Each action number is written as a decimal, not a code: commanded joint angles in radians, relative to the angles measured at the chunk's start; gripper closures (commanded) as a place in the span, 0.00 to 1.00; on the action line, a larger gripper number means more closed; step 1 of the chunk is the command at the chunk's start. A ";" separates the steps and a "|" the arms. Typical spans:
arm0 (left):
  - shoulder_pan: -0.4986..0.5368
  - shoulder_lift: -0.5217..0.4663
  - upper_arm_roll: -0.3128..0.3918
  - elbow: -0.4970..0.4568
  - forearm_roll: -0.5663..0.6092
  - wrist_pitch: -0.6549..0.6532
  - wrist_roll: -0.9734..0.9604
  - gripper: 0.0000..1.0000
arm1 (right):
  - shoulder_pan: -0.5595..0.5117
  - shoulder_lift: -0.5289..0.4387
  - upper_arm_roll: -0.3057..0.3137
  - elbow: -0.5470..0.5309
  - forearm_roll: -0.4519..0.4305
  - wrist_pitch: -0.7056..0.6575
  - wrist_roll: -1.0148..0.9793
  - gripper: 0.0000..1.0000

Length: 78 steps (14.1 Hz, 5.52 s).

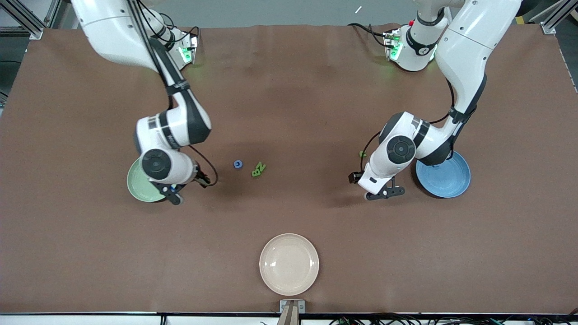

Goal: Sort upper and lower case letters into plates
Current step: 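Grasp the green u with the left gripper while the right gripper carries Q, then release the pink Q onto the green plate with the right gripper, then place the green u in the blue plate while the right gripper reaches G, then grasp the blue G with the right gripper while the left gripper reaches x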

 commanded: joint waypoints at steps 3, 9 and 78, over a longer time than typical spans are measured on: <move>0.007 -0.003 0.002 -0.033 0.035 -0.008 -0.014 0.16 | -0.193 -0.060 0.015 -0.080 -0.013 -0.026 -0.291 1.00; 0.003 -0.001 0.002 -0.061 0.035 -0.008 -0.045 0.28 | -0.270 -0.063 0.017 -0.252 -0.012 0.208 -0.384 1.00; 0.524 -0.012 -0.414 -0.113 0.230 -0.005 0.181 0.03 | 0.255 0.070 0.029 -0.244 -0.027 0.518 0.699 0.42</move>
